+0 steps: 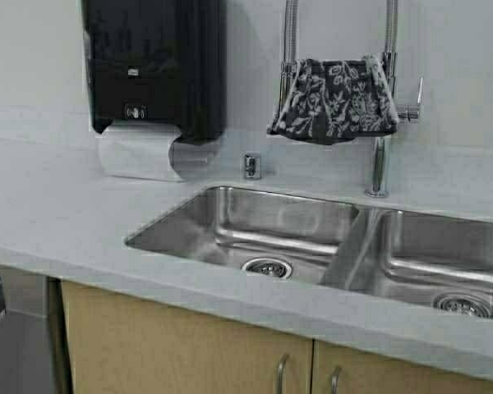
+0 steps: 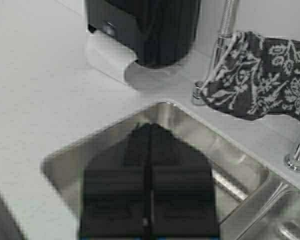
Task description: Get the cloth and wipe up the spill under the wine glass
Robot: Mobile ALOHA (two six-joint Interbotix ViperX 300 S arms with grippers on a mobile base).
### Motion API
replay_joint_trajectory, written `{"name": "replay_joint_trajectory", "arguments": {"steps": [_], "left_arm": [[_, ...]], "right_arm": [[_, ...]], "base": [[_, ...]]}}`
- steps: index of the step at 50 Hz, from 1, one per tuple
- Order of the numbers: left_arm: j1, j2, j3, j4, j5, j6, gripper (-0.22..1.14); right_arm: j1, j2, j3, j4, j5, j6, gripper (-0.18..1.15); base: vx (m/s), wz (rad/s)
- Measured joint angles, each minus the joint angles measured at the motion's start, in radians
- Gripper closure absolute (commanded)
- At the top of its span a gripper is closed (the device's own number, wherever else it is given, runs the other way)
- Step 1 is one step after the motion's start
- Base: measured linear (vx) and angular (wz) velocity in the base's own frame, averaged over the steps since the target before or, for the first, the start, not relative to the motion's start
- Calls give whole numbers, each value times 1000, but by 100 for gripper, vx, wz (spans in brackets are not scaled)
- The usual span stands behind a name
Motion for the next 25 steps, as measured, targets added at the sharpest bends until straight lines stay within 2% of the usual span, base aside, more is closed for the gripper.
{"name": "replay_joint_trajectory", "arguments": {"steps": [13,25], "left_arm": [[2,-104,17,0,78,0,89],[0,-106,17,-2,78,-2,89]], "right_arm": [[-5,181,-17,2,-138,2,85],[-5,333,-31,35,-219,2,58]], "base": [[21,2],[17,15]]}}
